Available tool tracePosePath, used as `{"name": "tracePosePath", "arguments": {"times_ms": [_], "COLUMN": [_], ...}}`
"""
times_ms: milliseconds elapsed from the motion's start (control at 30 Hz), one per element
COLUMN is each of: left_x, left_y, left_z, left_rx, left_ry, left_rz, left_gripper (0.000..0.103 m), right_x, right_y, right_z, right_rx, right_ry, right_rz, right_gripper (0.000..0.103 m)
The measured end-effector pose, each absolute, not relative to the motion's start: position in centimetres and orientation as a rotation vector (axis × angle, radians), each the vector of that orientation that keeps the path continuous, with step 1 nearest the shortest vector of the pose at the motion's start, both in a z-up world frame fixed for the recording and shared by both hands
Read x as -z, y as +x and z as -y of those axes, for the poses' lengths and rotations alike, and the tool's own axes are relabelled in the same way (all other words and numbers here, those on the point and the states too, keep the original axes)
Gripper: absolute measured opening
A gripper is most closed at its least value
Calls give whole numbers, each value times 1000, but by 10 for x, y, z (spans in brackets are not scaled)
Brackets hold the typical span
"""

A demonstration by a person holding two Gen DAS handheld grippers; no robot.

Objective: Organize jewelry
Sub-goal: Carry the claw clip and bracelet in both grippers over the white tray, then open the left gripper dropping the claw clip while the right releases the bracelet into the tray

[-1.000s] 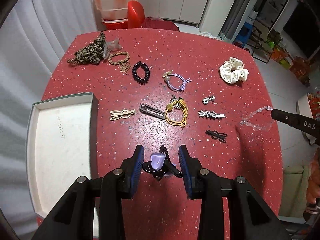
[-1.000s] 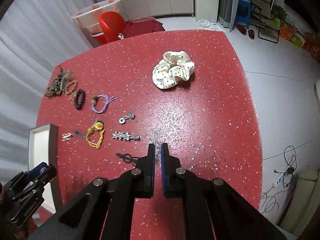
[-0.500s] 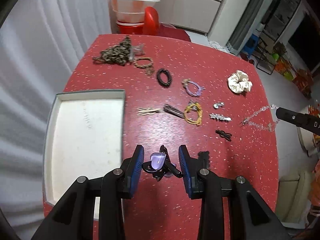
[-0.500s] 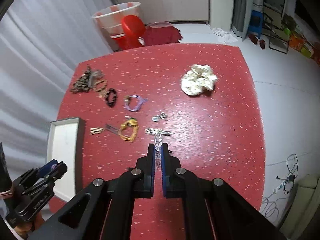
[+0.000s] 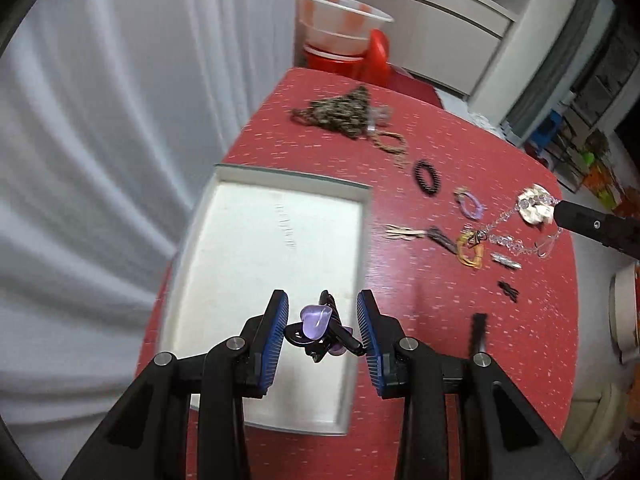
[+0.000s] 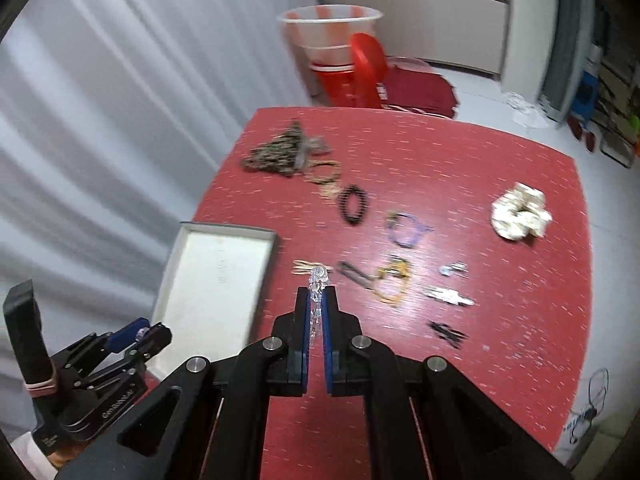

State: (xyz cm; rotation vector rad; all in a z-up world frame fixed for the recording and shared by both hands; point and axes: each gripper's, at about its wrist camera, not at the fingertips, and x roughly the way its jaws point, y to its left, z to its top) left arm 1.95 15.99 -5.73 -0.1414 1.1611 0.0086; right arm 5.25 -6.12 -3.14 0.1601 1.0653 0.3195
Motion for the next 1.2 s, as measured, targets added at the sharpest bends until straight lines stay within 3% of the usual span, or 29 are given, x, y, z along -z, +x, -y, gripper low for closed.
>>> {"name": "tracePosePath", "arguments": {"times_ms": [467,900,1200], "left_x": [94,162,190], "left_y": [50,92,96], "left_z": [-231,-233,-226], "left_rx": [-128,-180,-182], "left_ry": [-175,-157,-124], "left_rz": [-1161,-1165,-1191], "left_gripper": [38,38,40], "right_x": [54,156,196], "right_y": [91,147,161], "right_z": [-59,-98,-91], "right_rx": [-520,-528,-458], "right_ry": [108,137,102], "right_rz": [-1088,-1225,-1282], "right_gripper": [6,6,6]}}
